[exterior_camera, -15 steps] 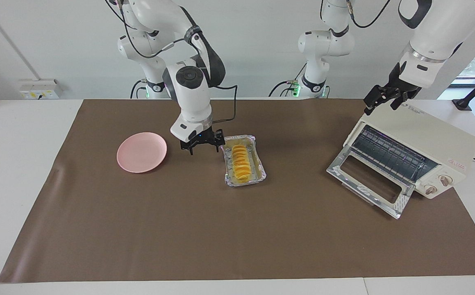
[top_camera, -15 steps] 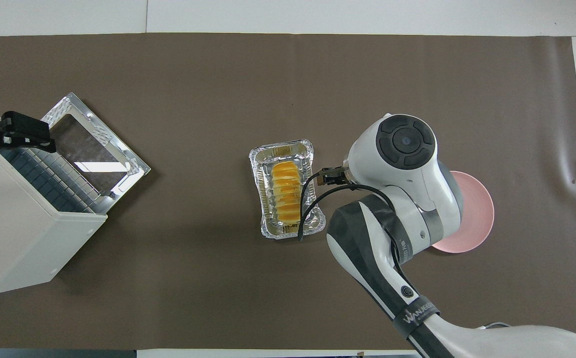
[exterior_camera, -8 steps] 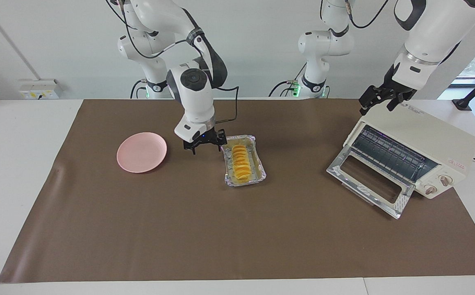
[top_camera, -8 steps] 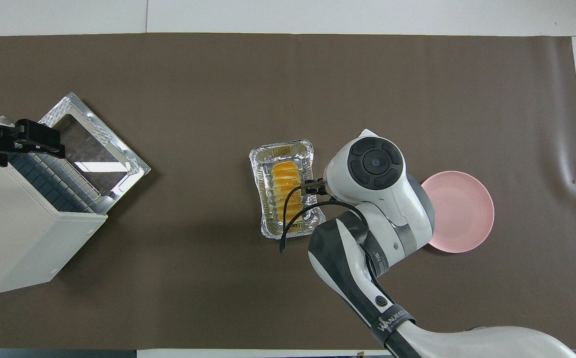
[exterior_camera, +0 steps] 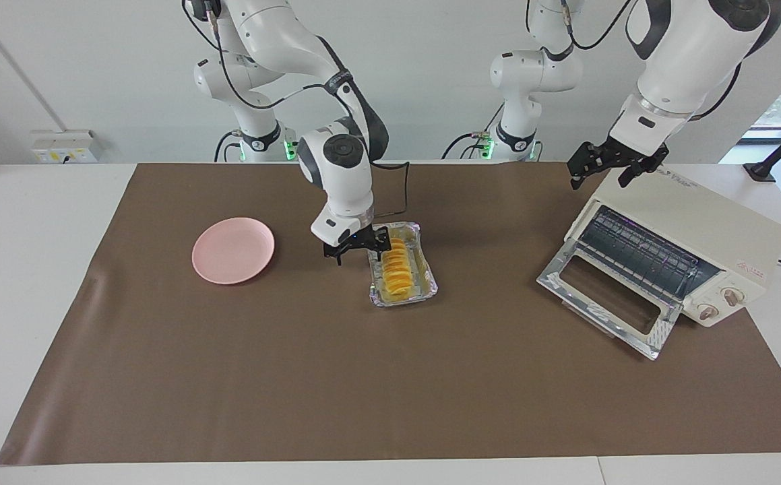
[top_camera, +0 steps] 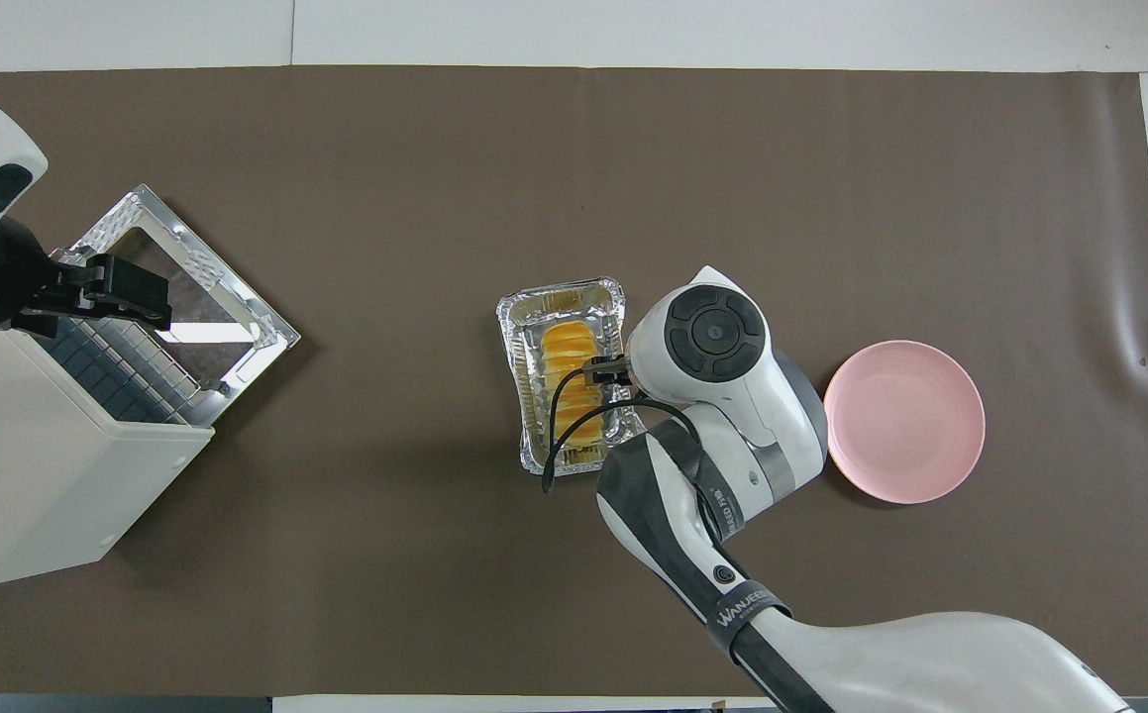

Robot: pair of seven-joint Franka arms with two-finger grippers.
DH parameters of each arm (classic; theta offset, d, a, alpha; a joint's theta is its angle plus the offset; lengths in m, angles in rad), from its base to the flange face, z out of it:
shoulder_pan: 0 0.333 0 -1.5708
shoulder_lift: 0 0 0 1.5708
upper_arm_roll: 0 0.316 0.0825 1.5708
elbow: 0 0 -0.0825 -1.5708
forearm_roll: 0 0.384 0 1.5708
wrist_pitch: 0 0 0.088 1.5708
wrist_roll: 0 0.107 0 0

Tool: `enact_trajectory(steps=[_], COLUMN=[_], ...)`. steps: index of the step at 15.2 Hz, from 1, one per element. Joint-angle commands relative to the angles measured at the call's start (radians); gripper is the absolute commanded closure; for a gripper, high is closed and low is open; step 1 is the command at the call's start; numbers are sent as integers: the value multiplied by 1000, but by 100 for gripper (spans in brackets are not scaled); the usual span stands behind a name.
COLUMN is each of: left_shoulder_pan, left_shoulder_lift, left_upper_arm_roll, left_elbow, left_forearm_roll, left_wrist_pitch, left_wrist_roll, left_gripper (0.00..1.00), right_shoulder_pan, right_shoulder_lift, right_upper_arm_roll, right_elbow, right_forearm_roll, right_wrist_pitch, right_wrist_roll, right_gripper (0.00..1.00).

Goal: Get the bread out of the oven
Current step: 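Grasp the foil tray's edge with the right gripper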

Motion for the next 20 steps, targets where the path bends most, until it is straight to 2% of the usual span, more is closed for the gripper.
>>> enact_trajectory(steps=[1, 2, 4, 7, 12, 13, 14, 15, 16, 20], left_shoulder_pan=[38, 50, 52, 56, 53, 49, 49, 49, 49, 43], left_shoulder_lift=[-5, 1, 3, 3, -1, -1, -4, -5, -7, -11], left_upper_arm_roll=[-9, -7, -3, 2, 2, 2, 2, 2, 2, 2], left_elbow=[-15, -13, -18, -18, -21, -21, -22, -24, -25, -24], left_forearm_roll=[14, 9, 8, 12, 11, 12, 12, 12, 12, 12], left_wrist_pitch=[19, 18, 13, 12, 7, 6, 4, 1, -1, -4], left_wrist_roll=[15, 15, 15, 9, 5, 8, 9, 12, 14, 11], left_gripper=[0, 0, 0, 0, 0, 0, 0, 0, 0, 0], right_shoulder_pan=[4, 4, 4, 5, 27, 27, 28, 31, 36, 28], right_shoulder_lift=[8, 10, 14, 16, 26, 26, 26, 26, 26, 16], right_upper_arm_roll=[0, 0, 0, 0, 0, 0, 0, 0, 0, -2], right_elbow=[-8, -8, -9, -16, -34, -32, -32, -31, -28, -13], right_forearm_roll=[12, 12, 12, 12, 12, 12, 12, 12, 12, 11], right_wrist_pitch=[22, 28, 39, 40, 88, 88, 86, 85, 80, 65], right_wrist_roll=[18, 18, 29, 50, 59, 72, 75, 78, 76, 67], right_gripper=[0, 1, 12, 44, 46, 49, 65, 86, 100, 100])
